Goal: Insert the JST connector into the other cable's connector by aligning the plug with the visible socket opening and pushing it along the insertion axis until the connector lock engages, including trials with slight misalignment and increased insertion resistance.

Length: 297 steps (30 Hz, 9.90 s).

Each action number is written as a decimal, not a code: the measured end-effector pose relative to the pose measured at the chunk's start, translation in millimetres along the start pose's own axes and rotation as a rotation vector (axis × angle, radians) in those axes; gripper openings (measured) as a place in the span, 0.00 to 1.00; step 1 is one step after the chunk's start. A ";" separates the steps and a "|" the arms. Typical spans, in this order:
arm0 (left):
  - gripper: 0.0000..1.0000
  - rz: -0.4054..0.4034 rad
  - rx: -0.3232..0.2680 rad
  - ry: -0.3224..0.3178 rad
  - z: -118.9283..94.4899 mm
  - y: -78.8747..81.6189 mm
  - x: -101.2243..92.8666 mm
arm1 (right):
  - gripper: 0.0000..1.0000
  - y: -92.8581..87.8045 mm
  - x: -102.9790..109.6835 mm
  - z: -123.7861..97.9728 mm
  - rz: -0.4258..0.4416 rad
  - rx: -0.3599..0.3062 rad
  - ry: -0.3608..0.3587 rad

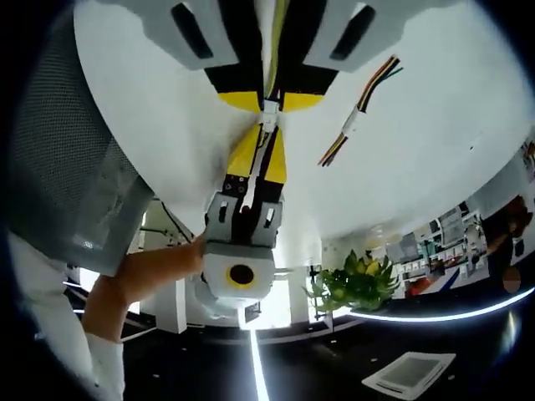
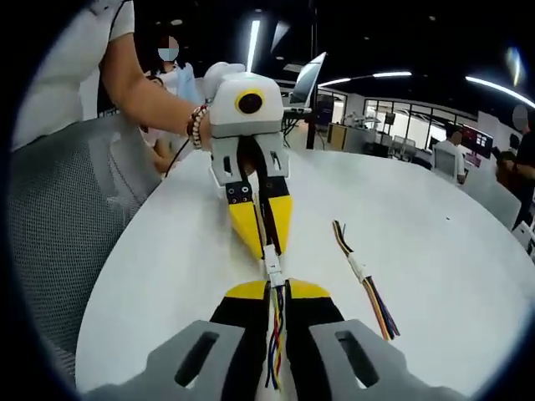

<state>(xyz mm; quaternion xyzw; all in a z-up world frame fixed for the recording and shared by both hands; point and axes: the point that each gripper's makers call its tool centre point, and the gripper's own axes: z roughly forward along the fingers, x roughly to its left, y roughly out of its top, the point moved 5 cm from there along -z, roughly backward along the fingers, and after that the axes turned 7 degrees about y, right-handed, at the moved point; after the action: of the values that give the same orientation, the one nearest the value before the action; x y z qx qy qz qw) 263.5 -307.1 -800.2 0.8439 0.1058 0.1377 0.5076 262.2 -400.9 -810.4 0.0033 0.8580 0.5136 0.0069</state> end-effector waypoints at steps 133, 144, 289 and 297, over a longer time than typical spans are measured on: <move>0.03 -0.144 -0.017 0.049 21.4 -11.7 57.4 | 0.04 -13.9 -54.8 6.9 0.097 -0.047 -0.091; 0.09 -0.167 -0.032 0.057 14.2 -3.4 56.9 | 0.09 -7.7 -57.0 -0.8 0.103 -0.049 -0.114; 0.75 -0.743 -0.225 0.832 -236.9 -34.1 -86.4 | 0.56 -1.9 112.6 -118.8 0.455 0.019 -0.597; 0.79 -0.761 -0.219 0.827 -235.2 -35.1 -87.9 | 0.58 -2.7 114.2 -117.3 0.472 0.013 -0.591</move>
<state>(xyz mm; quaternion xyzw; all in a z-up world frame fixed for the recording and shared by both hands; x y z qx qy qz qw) 99.6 -124.2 -737.1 0.5646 0.5770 0.2744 0.5224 146.2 -504.1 -758.3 0.3489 0.7979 0.4724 0.1356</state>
